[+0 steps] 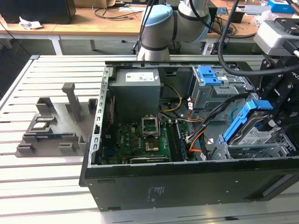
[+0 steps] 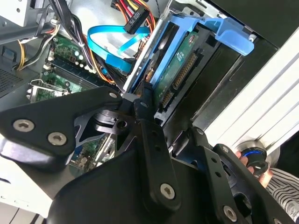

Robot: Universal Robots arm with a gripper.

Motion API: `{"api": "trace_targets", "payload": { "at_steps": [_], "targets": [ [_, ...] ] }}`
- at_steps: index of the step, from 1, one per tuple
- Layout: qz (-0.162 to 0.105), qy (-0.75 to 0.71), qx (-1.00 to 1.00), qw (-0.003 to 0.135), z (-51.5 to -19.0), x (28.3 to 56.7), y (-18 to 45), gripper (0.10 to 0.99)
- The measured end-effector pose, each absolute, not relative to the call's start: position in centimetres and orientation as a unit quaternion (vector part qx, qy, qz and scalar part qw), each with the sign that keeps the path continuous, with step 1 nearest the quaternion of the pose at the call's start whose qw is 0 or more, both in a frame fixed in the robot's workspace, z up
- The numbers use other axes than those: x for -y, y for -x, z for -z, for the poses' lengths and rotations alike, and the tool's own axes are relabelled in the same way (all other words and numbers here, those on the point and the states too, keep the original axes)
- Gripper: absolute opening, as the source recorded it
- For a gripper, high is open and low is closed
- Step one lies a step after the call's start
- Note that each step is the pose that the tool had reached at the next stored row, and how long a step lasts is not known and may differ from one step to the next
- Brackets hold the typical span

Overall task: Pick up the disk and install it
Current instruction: 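Insert the disk into the insertion slot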

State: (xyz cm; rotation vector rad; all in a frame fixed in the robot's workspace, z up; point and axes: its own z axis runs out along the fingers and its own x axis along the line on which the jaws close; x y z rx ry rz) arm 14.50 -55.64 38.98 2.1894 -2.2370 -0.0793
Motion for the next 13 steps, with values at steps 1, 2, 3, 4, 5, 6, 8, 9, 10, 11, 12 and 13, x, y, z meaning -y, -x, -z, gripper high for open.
{"api": "trace_targets", "payload": {
  "at_steps": [1,2,3,4,5,6,8,9,10,11,12,13],
  "targets": [
    [0.025,-0.699,0.714,0.006,-39.0,55.7,-14.5,0.365],
    [0.024,-0.699,0.714,0.006,-39.0,55.7,-14.5,0.365],
    [0.024,-0.699,0.714,0.006,-38.9,55.7,-14.5,0.365],
    [0.025,-0.699,0.714,0.006,-38.8,55.7,-14.5,0.365],
    [0.025,-0.699,0.714,0.006,-38.7,55.7,-14.5,0.365],
    [0.025,-0.699,0.714,0.006,-38.4,55.7,-14.5,0.365],
    [0.024,-0.699,0.714,0.006,-37.9,55.7,-14.5,0.365],
    [0.024,-0.699,0.714,0.006,-37.7,55.7,-14.5,0.365],
    [0.025,-0.699,0.714,0.006,-37.5,55.7,-14.5,0.365],
    [0.024,-0.699,0.714,0.006,-37.4,55.7,-14.5,0.365],
    [0.025,-0.699,0.714,0.006,-37.3,55.7,-14.5,0.365],
    [0.025,-0.699,0.714,0.006,-37.3,55.6,-14.5,0.365]
  ]
}}
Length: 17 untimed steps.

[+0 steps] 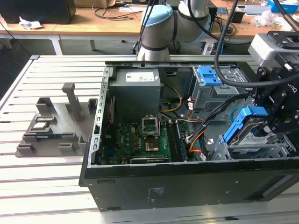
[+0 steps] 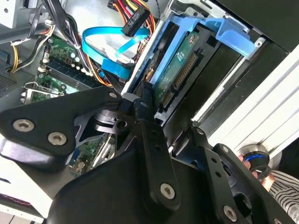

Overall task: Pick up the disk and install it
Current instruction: 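Insert the disk into the insertion slot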

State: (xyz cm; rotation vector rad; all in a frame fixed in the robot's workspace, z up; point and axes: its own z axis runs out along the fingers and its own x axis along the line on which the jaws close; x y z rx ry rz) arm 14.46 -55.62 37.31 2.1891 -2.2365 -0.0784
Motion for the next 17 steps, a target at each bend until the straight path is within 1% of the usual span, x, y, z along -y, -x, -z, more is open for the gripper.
{"api": "trace_targets", "payload": {
  "at_steps": [11,12,17],
  "targets": [
    [0.026,-0.699,0.714,0.005,-37.2,54.8,-14.4,0.373],
    [0.026,-0.699,0.714,0.005,-37.2,54.8,-14.4,0.439],
    [0.026,-0.699,0.714,0.005,-37.2,54.4,-14.4,0.439]
  ]
}}
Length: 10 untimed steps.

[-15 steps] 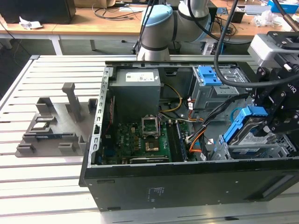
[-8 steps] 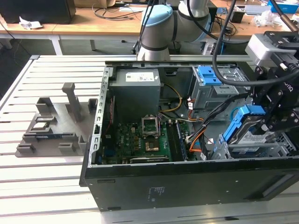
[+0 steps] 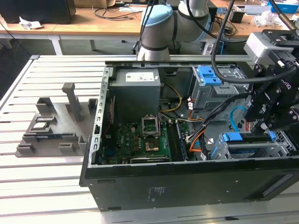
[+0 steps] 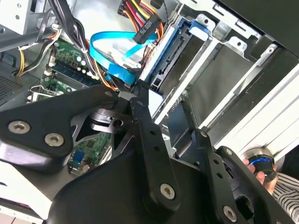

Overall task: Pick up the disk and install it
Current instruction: 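Insert the disk into the insertion slot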

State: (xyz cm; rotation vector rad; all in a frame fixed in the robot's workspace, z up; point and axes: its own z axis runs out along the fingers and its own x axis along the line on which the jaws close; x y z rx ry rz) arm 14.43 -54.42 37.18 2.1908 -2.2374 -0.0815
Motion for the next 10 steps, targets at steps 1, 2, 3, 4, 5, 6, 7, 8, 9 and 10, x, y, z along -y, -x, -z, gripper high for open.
{"api": "trace_targets", "payload": {
  "at_steps": [1,2,3,4,5,6,7,8,9,10],
  "targets": [
    [0.026,-0.699,0.714,0.005,-37.17,54.28,-14.43,0.439],
    [0.026,-0.699,0.714,0.005,-37.17,54.16,-14.43,0.424],
    [0.026,-0.699,0.714,0.005,-37.17,54.10,-14.43,0.424],
    [0.026,-0.699,0.714,0.005,-37.18,53.97,-14.43,0.294],
    [0.026,-0.699,0.714,0.005,-37.17,53.89,-14.43,0.235],
    [0.026,-0.699,0.714,0.005,-37.17,53.84,-14.43,0.173],
    [0.026,-0.699,0.714,0.005,-37.17,53.72,-14.43,0.114],
    [0.026,-0.699,0.714,0.005,-37.17,53.63,-14.43,0.106],
    [0.026,-0.699,0.714,0.005,-37.17,53.57,-14.43,0.106],
    [0.026,-0.699,0.714,0.005,-37.18,53.48,-14.43,0.106]
  ]
}}
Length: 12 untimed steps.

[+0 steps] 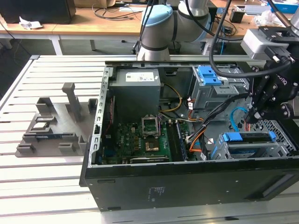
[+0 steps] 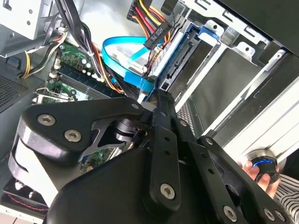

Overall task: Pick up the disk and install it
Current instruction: 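Insert the disk into the insertion slot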

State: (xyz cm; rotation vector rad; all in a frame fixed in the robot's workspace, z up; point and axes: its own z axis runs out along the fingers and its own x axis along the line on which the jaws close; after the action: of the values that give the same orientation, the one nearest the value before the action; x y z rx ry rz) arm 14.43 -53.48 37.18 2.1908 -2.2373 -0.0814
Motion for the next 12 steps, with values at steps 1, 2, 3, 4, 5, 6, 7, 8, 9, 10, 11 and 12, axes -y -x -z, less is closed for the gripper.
{"api": "trace_targets", "payload": {
  "at_steps": [1,2,3,4,5,6,7,8,9,10,11,12],
  "targets": [
    [0.026,-0.699,0.714,0.005,-37.17,53.40,-14.43,0.106],
    [0.026,-0.699,0.714,0.005,-37.17,53.33,-14.43,0.106],
    [0.026,-0.699,0.714,0.005,-37.17,53.29,-14.43,0.106],
    [0.026,-0.699,0.714,0.005,-37.17,53.29,-14.43,0.106],
    [0.026,-0.699,0.714,0.005,-37.17,53.31,-14.43,0.106],
    [0.026,-0.699,0.714,0.005,-37.17,53.35,-14.43,0.106],
    [0.026,-0.699,0.714,0.005,-37.17,53.38,-14.42,0.106],
    [0.026,-0.699,0.714,0.005,-37.17,53.42,-14.42,0.106],
    [0.025,-0.699,0.714,0.005,-37.17,53.45,-14.42,0.106],
    [0.025,-0.699,0.714,0.005,-37.17,53.47,-14.42,0.106],
    [0.025,-0.699,0.714,0.006,-37.17,53.51,-14.42,0.106],
    [0.025,-0.699,0.714,0.006,-37.17,53.55,-14.42,0.106]
  ]
}}
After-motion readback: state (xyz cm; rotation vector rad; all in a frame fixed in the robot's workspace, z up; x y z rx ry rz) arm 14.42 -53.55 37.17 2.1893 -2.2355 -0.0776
